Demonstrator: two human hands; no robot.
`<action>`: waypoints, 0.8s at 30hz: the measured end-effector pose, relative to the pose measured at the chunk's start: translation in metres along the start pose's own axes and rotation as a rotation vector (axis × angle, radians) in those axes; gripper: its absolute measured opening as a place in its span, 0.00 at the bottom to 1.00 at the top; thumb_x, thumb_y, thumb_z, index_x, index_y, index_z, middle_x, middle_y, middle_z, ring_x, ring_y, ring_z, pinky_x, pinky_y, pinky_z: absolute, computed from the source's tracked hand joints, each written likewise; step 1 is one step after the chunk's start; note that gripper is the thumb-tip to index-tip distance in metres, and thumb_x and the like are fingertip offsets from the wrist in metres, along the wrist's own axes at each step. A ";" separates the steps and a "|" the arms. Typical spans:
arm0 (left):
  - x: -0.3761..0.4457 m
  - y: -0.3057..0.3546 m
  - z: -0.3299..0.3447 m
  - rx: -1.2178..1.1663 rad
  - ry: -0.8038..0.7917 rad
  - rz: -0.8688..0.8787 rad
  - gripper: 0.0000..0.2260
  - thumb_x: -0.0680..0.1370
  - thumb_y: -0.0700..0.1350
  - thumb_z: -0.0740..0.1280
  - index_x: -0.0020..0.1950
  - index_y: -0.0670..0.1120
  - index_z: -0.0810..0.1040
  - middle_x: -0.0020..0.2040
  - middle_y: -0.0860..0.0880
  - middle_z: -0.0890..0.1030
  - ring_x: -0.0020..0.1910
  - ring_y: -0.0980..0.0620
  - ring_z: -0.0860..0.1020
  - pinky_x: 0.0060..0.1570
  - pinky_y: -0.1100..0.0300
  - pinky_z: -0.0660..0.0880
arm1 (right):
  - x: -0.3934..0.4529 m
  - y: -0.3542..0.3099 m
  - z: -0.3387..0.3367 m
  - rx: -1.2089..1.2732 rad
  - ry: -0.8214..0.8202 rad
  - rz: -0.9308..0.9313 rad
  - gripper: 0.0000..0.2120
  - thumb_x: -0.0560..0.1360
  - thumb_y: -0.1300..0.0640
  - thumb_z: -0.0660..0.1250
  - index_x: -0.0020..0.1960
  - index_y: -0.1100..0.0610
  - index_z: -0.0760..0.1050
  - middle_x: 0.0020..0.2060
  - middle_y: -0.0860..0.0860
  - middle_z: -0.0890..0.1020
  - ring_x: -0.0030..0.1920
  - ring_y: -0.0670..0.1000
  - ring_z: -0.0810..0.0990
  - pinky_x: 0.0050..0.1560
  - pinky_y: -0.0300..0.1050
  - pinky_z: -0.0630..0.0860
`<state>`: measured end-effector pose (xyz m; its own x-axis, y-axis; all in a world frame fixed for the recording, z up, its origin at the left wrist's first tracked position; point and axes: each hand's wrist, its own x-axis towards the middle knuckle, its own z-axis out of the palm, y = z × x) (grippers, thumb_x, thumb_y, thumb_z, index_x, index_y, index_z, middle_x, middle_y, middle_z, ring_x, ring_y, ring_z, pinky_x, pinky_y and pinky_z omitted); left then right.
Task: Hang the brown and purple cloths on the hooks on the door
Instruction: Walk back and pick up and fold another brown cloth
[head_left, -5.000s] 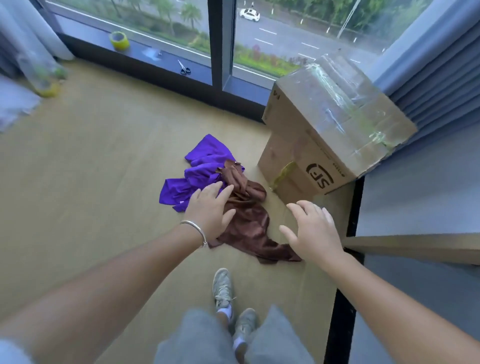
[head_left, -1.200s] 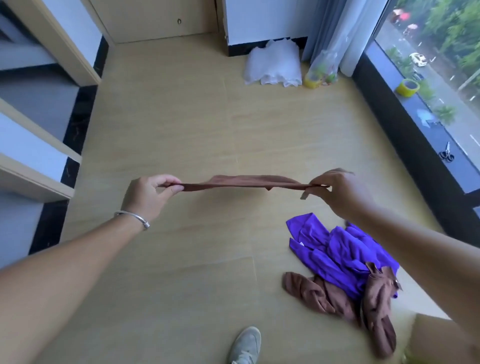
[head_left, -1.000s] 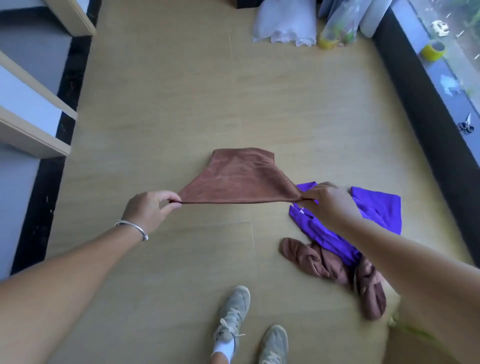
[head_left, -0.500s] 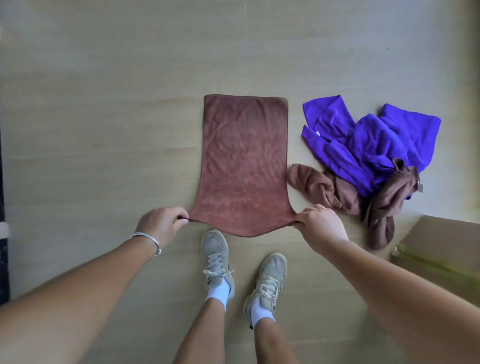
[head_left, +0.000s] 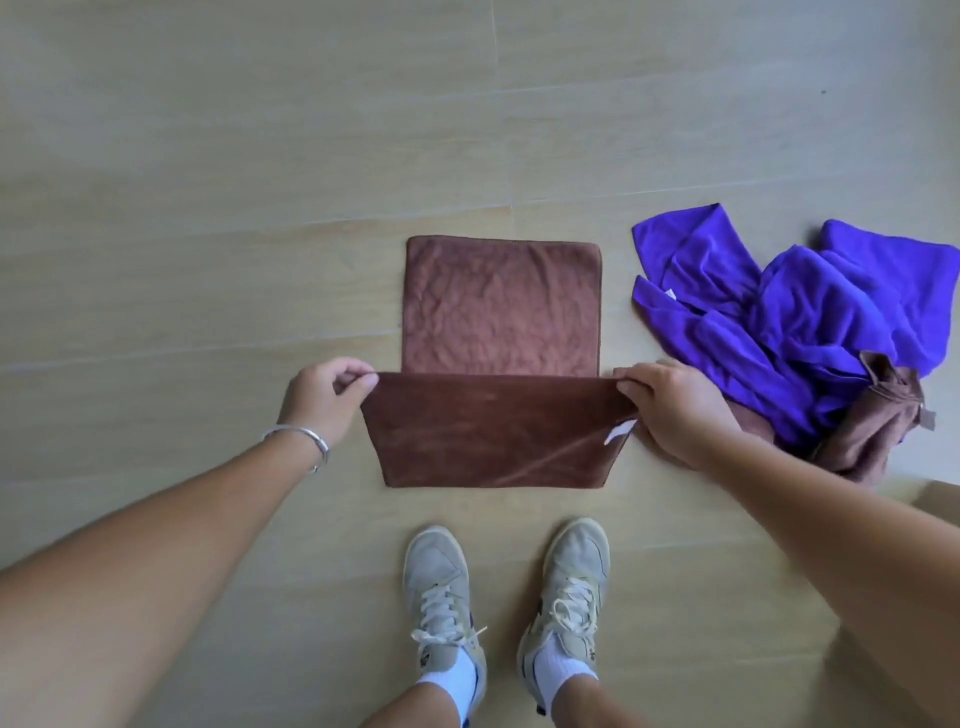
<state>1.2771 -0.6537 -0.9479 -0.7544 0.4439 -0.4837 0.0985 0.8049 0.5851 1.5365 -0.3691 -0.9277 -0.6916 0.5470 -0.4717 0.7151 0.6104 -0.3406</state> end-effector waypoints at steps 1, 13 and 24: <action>0.020 0.003 0.006 -0.020 0.015 0.021 0.02 0.74 0.41 0.71 0.44 0.48 0.81 0.35 0.49 0.80 0.34 0.53 0.76 0.37 0.70 0.70 | 0.019 0.006 0.000 0.046 0.013 0.009 0.09 0.77 0.52 0.65 0.47 0.55 0.81 0.41 0.55 0.80 0.43 0.58 0.78 0.44 0.49 0.74; 0.254 0.016 0.073 0.132 0.138 0.216 0.03 0.75 0.43 0.69 0.45 0.51 0.80 0.39 0.51 0.80 0.39 0.51 0.77 0.42 0.62 0.68 | 0.249 0.045 0.038 0.147 0.283 0.066 0.08 0.75 0.49 0.68 0.47 0.52 0.82 0.37 0.48 0.78 0.44 0.52 0.77 0.40 0.42 0.67; 0.215 -0.015 0.144 0.746 0.048 0.902 0.25 0.75 0.57 0.59 0.68 0.46 0.73 0.68 0.45 0.73 0.66 0.44 0.71 0.65 0.48 0.68 | 0.229 0.058 0.123 -0.413 0.275 -0.572 0.25 0.73 0.42 0.67 0.67 0.53 0.73 0.66 0.56 0.73 0.68 0.58 0.70 0.69 0.58 0.65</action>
<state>1.2065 -0.5134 -1.1542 -0.2392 0.9695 -0.0540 0.9547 0.2450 0.1687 1.4322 -0.2785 -1.1558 -0.9825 0.1709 -0.0748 0.1786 0.9773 -0.1136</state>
